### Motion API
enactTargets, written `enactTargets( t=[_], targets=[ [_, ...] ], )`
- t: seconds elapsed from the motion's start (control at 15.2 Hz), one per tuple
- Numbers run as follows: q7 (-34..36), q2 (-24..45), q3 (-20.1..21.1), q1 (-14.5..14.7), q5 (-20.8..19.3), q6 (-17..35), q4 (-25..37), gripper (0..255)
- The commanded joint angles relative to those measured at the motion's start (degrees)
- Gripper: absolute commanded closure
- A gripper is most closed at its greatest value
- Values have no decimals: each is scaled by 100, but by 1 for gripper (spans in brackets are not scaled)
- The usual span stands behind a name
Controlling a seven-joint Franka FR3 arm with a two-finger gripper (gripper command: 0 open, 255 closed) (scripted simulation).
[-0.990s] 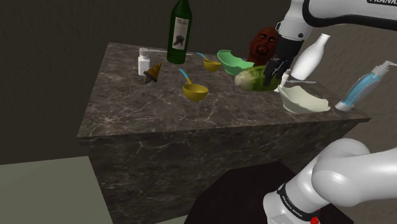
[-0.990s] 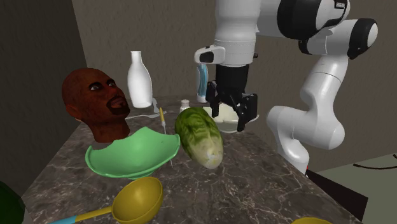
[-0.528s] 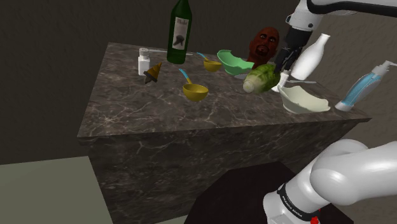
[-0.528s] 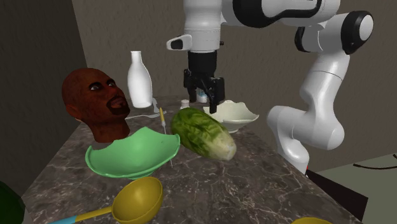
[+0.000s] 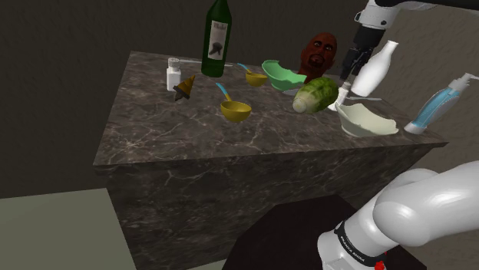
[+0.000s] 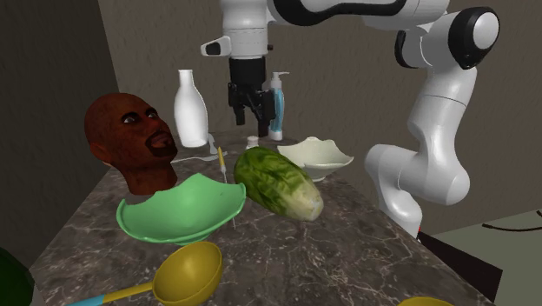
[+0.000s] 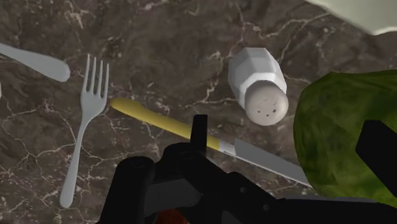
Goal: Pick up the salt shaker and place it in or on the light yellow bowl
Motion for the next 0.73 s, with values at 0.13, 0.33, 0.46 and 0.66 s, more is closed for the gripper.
enactTargets(
  t=[0.13, 0.33, 0.46, 0.66],
  targets=[
    [-14, -30, -62, -28, -38, 284, -305, 0],
    [1, -69, -88, -44, -64, 474, -532, 0],
    [2, -69, -89, -43, -65, 474, -532, 0],
    [2, -70, -91, -40, -66, 474, -532, 0]
  ],
)
